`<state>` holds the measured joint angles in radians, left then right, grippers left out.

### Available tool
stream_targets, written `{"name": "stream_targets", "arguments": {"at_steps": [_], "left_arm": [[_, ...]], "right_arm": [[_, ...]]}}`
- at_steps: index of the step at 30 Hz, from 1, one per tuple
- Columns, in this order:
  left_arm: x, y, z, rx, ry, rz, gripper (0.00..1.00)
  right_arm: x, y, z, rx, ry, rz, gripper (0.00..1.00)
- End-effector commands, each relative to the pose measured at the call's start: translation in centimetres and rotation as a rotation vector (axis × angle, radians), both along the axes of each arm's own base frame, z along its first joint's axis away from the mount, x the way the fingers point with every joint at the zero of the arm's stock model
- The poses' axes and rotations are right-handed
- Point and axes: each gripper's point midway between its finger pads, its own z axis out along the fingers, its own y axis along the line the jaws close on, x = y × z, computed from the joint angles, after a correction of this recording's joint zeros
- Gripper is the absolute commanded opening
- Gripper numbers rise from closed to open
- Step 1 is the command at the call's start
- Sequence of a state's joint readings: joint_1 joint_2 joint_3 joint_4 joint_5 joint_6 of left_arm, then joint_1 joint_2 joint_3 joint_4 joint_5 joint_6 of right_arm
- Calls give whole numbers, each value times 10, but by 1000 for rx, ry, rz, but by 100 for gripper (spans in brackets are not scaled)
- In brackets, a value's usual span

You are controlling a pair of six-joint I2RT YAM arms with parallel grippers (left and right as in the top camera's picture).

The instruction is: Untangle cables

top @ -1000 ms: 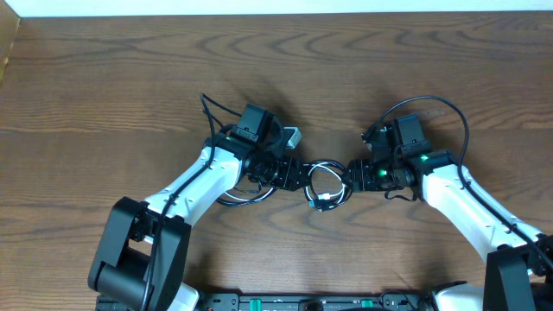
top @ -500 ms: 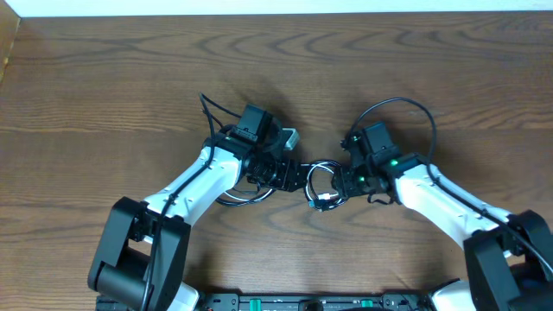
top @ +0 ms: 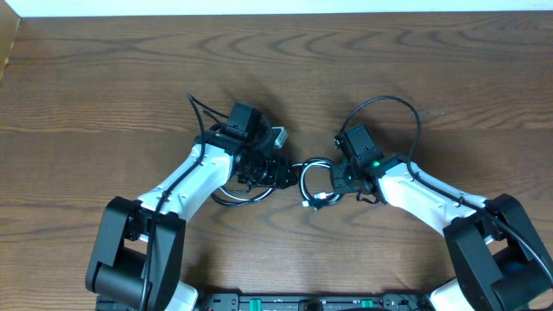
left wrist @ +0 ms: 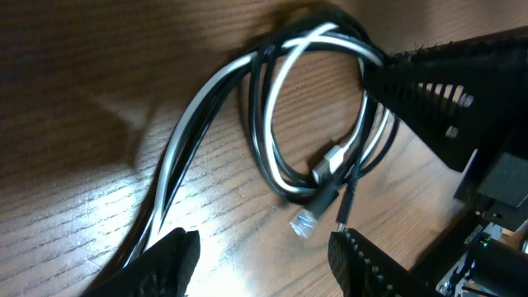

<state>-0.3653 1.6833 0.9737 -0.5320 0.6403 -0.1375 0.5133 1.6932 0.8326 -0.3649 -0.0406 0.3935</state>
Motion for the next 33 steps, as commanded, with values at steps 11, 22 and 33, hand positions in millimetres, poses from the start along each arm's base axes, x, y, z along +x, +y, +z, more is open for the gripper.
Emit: {"name": "stream_targets", "arguments": {"at_steps": [11,22,33], "left_arm": [[-10,-12,6,-93,50,-28,69],[-9,-4,-2,-37,36,-23,68],[-13,2,-23,-12,8,-15,69]], "right_arm": [[-24,26,2,206,129,28,1],[-20,34,27,269,79,49,1],[-21,45,36,333,77,77,1]]}}
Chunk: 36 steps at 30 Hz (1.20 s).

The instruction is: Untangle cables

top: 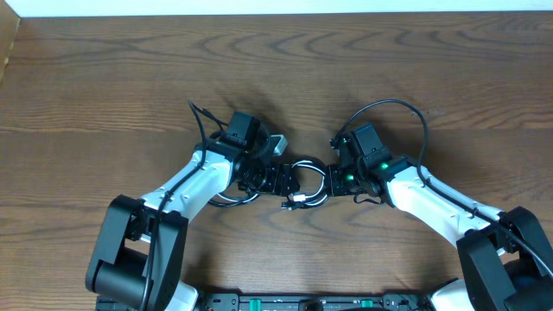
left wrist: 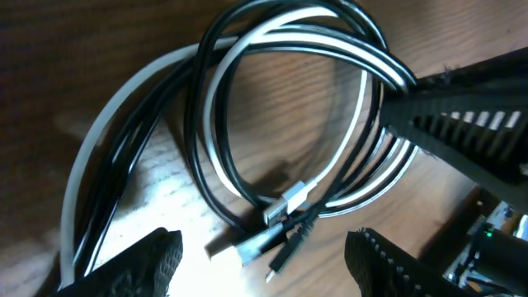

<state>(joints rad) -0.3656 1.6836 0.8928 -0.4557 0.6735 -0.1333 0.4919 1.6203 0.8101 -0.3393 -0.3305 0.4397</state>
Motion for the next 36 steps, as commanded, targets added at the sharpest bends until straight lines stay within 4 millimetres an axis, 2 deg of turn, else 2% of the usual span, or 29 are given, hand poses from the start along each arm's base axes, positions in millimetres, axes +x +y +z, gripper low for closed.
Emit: {"name": "stream_targets", "arguments": {"at_steps": [1,5,11,20,28,36], "left_arm": [[1,2,-8,13,-14,-4,70],[9,0,-7,7,-55,-1,70],[15,9,-16,99,-98,10,70],[5,-1,-25,161,-113,-44,70],[0,3,-48,244,-94,-59,70],[19,-7,-47,207,-160,-36,70]], "right_arm": [[-3,9,10,63,-4,34,1],[-5,12,11,80,1,43,1],[-6,14,12,90,5,49,1],[-6,17,14,105,-3,73,1],[-7,17,14,107,-3,80,1],[-11,17,13,107,13,82,1]]}}
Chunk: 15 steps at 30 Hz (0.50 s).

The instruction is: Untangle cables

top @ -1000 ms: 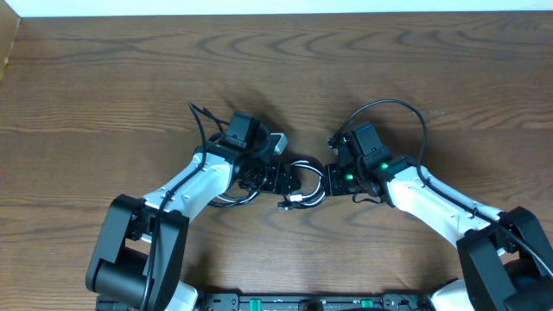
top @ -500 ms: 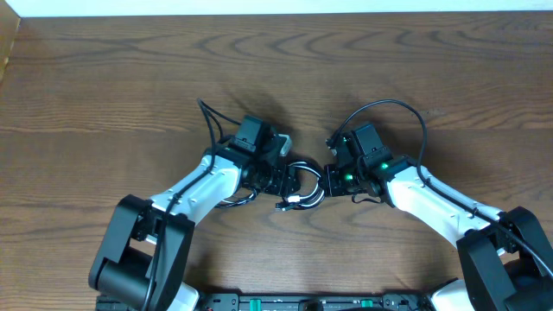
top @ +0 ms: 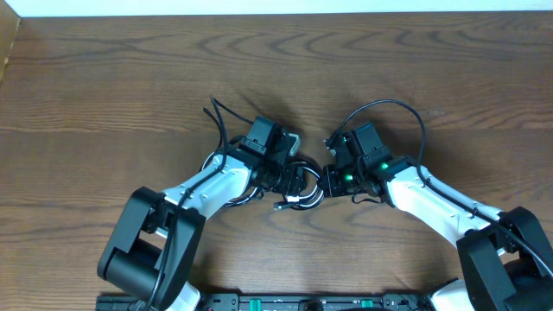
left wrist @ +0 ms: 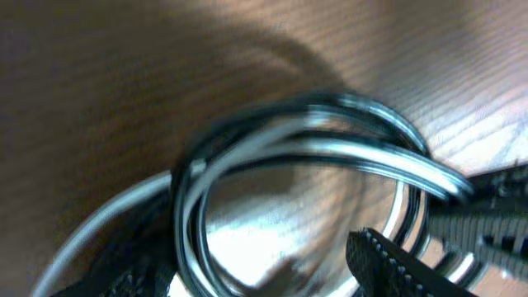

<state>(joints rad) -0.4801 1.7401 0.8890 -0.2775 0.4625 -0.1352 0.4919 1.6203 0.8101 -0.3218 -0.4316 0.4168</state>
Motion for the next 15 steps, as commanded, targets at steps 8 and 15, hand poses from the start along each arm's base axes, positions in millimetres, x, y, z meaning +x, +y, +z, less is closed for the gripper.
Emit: {"name": "stream_targets", "arguments": {"at_steps": [8,15], "left_arm": [[12,9,-20,69,-43,37,69],[0,11,-23,71,27,60,39]], "right_arm": [[-9,6,8,48,17,36,1],[-9,7,10,57,15,39,1]]}}
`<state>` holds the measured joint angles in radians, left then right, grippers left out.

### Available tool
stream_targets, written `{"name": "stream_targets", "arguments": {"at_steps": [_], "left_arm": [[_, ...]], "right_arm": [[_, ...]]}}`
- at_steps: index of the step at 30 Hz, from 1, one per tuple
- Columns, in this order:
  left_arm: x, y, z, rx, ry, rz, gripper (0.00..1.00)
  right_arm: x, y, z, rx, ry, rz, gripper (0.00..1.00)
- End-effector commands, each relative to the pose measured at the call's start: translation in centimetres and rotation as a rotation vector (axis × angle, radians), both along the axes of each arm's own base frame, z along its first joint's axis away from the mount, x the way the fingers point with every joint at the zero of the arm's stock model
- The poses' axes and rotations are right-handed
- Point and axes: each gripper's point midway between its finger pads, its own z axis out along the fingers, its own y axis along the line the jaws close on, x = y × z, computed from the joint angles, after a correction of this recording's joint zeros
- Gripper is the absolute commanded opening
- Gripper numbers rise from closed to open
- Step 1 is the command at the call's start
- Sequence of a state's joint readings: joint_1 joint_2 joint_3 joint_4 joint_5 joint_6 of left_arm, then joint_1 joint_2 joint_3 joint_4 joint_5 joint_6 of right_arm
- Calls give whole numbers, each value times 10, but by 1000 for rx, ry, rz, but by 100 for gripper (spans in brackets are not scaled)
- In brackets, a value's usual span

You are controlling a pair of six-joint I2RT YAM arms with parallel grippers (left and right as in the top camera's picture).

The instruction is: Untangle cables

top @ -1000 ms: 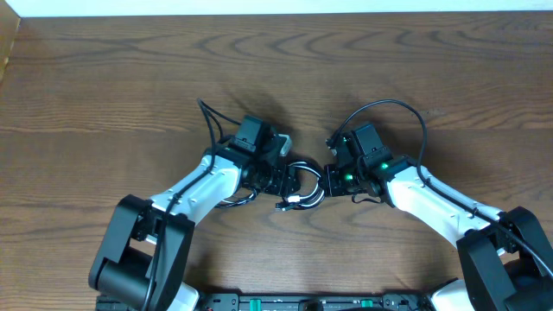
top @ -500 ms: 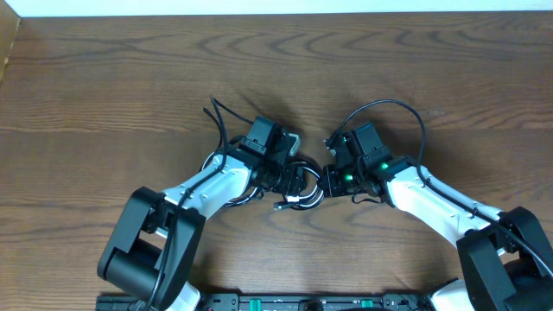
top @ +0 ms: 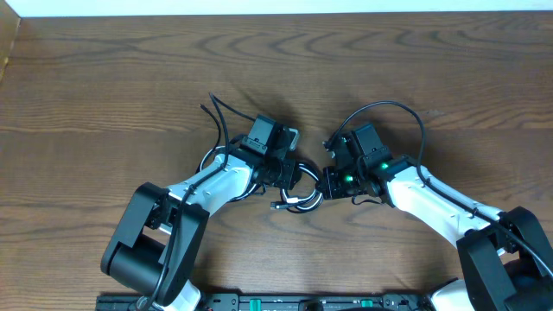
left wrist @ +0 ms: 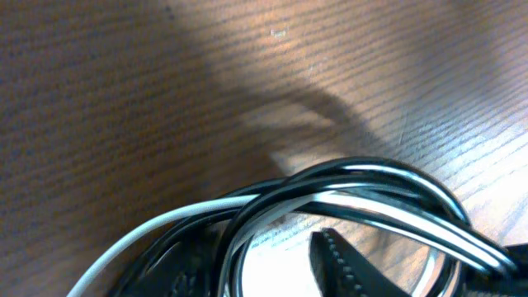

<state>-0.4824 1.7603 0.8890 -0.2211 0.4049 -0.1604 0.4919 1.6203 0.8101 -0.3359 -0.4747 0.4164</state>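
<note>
A bundle of black and white cables (top: 304, 199) lies coiled on the wooden table (top: 130, 78) between my two grippers, its connector ends (top: 279, 206) poking out at the lower left. My left gripper (top: 288, 176) is down over the coil's left side. In the left wrist view the looped strands (left wrist: 363, 196) arch across, and the left gripper (left wrist: 247, 257) stands open, its ribbed fingers (left wrist: 340, 262) astride a few black and white strands. My right gripper (top: 327, 181) is shut on the coil's right edge.
Each arm's own black lead arches above it, the right one (top: 413, 112) wider than the left one (top: 216, 117). A white strip (top: 259, 5) runs along the table's far edge. Bare wood surrounds the arms.
My left gripper has tipped lower onto the coil; its wrist view now shows the loop further down the frame, with more bare table above. The right arm has not visibly moved.
At first my left gripper was open to the left of the coil and the right gripper was on its right side. The coil and right gripper then sat further left. Later the left gripper was at the coil, and now its fingers straddle strands.
</note>
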Motion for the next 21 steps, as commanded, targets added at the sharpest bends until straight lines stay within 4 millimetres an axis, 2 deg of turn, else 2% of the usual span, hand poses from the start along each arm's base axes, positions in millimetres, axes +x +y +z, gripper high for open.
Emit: {"name": "stream_targets", "arguments": {"at_steps": [1,5,8,10,11,14,15,17,21], "left_arm": [[-16,8,-18,35,80,18,39],[-18,4,-16,10,93,7,39],[-18,3,-15,7,93,7,24],[-16,5,-12,4,87,13,19],[-15,7,-8,1,83,21,19],[-8,12,8,-13,58,42,8],[-5,13,17,-28,44,48,8],[-3,10,38,-93,18,44,8],[-5,-1,80,-238,-24,5,8]], "right_arm": [[-2,3,8,30,-16,20,1],[-2,3,8,29,-15,20,1],[-1,2,8,26,-17,18,1],[0,-2,5,-1,-21,7,3],[0,-5,2,-24,-22,-3,10],[1,-19,-6,-102,-21,-32,14],[1,-24,-8,-130,-21,-42,16],[2,-30,-12,-169,-26,-57,31],[5,-34,-13,-193,-40,-68,51]]}}
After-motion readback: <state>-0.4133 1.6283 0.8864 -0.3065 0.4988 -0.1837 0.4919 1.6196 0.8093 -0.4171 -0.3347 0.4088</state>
